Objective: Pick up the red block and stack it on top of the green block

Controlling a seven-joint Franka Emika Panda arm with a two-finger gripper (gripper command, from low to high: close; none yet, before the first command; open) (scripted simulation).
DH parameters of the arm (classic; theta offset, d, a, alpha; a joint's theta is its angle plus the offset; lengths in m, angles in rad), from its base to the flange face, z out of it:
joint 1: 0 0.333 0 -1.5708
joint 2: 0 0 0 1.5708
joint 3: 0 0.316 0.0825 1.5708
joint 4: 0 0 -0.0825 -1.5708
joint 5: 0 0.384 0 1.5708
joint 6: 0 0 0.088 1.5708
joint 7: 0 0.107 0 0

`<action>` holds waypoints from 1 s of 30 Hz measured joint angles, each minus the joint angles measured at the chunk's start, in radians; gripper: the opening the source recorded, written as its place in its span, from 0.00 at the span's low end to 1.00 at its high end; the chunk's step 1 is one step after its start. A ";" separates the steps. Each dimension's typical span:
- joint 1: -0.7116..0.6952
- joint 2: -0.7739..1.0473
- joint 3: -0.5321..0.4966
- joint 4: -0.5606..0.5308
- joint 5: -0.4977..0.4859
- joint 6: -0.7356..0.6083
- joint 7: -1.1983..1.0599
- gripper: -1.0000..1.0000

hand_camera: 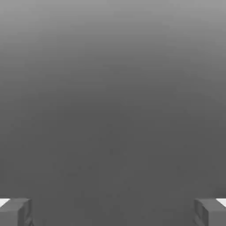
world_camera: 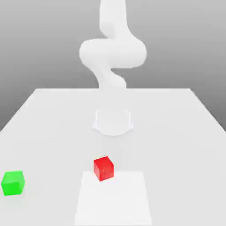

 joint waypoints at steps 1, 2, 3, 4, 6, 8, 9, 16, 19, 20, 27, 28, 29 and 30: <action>0.004 0.028 -0.010 -0.033 -0.005 0.024 -0.022 0.50; 0.008 0.056 -0.019 -0.066 -0.010 0.048 -0.045 0.50; 0.012 0.083 -0.028 -0.099 -0.016 0.071 -0.067 0.50; 0.016 0.110 -0.038 -0.131 -0.020 0.095 -0.090 0.50; 0.023 0.164 -0.057 -0.196 -0.030 0.142 -0.135 0.50; 0.032 0.219 -0.077 -0.262 -0.040 0.188 -0.180 0.50; 0.035 0.247 -0.087 -0.296 -0.045 0.212 -0.204 0.50; 0.053 0.487 -0.154 -0.549 -0.074 0.410 -0.395 0.50; 0.075 0.675 -0.171 -0.592 -0.025 0.558 -0.487 0.50; 0.085 0.719 -0.165 -0.592 0.009 0.595 -0.515 0.50; -0.023 0.899 -0.026 -0.572 0.141 0.746 -0.612 0.00; -0.023 0.899 -0.026 -0.572 0.140 0.745 -0.612 0.00; -0.023 0.899 -0.026 -0.572 0.139 0.745 -0.611 0.00; -0.024 0.899 -0.026 -0.572 0.139 0.744 -0.610 0.00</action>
